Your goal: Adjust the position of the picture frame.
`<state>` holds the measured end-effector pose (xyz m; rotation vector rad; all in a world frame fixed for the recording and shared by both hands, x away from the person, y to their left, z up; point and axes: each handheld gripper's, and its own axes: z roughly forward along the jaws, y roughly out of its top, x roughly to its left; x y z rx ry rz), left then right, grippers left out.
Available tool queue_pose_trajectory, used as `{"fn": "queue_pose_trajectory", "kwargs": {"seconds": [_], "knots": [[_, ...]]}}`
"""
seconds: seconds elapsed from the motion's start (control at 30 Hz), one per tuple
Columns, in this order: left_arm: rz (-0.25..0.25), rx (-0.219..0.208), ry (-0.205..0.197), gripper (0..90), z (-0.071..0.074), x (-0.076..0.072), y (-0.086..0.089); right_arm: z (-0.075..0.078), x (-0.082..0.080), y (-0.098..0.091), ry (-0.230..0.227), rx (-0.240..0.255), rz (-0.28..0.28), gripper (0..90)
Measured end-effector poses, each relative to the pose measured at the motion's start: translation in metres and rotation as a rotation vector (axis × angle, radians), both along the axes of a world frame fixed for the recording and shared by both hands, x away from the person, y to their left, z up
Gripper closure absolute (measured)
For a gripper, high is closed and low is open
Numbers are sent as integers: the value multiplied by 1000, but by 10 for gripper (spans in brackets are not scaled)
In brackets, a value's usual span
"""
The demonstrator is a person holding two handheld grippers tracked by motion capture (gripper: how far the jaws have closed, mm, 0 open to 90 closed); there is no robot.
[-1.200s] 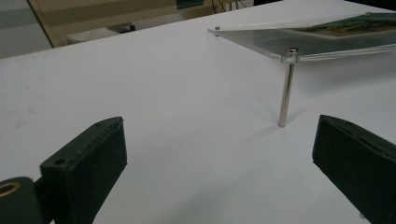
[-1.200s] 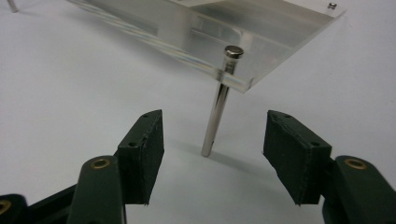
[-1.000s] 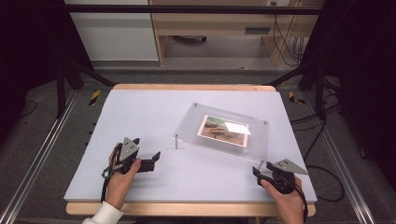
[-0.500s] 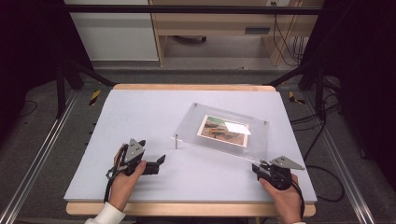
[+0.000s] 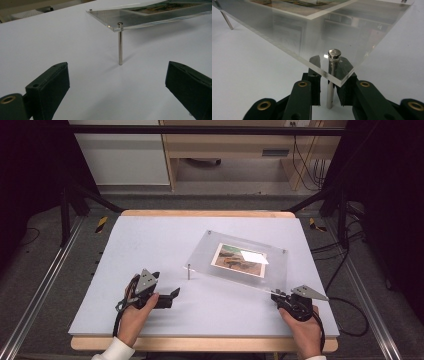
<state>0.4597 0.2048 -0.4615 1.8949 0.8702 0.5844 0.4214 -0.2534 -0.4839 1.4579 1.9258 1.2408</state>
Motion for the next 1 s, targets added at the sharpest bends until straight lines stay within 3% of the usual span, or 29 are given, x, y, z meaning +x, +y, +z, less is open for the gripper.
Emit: {"fn": "queue_pose_trajectory", "kwargs": {"seconds": [0.23, 0.47, 0.67, 0.73, 0.8, 0.87, 0.97, 1.0], "knots": [[-6, 6, 2, 47, 0, 0, -3, 2, 0, -4, -11, 38, -3, 833], [-5, 1, -15, 42, 0, 1, -5, 2, 0, -4, -10, 38, -8, 833], [-28, -10, -27, 47, 9, 8, -12, 2, 0, -4, -10, 42, -8, 831], [-37, -13, -18, 80, 10, 14, -16, 2, 0, -4, -9, 44, -8, 830], [-48, -44, 22, 112, 8, 24, -22, 1, 0, -5, -8, 43, -6, 828], [-68, -2, 51, 176, 3, 35, -29, 2, 0, -5, -5, 46, -7, 827], [-53, 25, 68, 346, -4, 47, -36, 2, 0, -5, -4, 46, -7, 826], [-52, 32, 80, 362, -6, 51, -38, 2, 0, -5, -3, 48, -6, 826]]}}
